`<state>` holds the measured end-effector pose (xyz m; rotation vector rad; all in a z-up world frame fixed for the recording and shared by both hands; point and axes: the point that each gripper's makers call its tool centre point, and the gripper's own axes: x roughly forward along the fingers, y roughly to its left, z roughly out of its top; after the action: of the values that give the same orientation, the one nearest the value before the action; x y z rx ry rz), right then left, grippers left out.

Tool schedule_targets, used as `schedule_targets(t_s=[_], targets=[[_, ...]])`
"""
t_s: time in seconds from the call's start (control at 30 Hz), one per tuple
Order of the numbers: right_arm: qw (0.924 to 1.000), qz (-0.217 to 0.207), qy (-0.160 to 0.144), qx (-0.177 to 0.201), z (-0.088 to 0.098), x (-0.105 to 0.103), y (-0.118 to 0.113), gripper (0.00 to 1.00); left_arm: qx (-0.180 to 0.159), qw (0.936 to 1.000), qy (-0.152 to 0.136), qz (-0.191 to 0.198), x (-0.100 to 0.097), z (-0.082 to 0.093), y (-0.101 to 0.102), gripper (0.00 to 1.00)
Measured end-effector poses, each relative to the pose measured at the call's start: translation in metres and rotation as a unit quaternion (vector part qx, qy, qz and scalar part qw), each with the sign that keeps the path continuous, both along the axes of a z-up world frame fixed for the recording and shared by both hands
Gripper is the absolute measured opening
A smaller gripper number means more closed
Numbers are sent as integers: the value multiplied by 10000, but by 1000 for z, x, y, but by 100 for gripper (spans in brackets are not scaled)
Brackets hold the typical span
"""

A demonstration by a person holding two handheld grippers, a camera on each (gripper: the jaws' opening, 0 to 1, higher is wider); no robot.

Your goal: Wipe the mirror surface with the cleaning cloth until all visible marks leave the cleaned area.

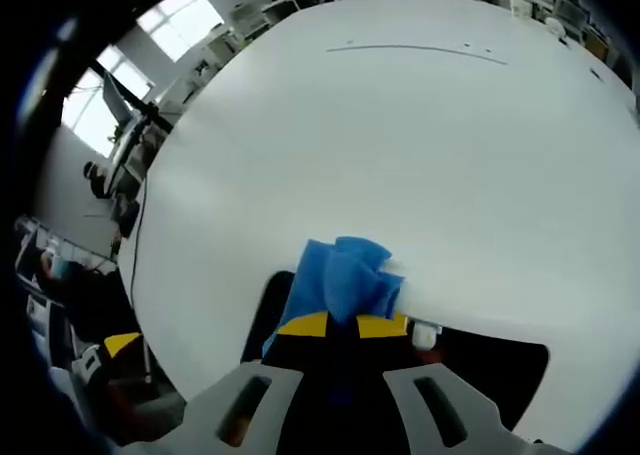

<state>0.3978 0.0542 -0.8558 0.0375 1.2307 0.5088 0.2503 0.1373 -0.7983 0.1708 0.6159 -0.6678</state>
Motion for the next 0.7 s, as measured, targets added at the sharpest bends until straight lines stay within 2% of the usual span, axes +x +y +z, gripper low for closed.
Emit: schedule_targets(t_s=[0.4,0.7], targets=[[10000,-40,12,-84,0,0,-12,3,8,10000,15,-6,0,-1,0,99],[9999,-18,-42,-127,2,-4,-11,3,30,10000,5,-14,-1,0,0,99]])
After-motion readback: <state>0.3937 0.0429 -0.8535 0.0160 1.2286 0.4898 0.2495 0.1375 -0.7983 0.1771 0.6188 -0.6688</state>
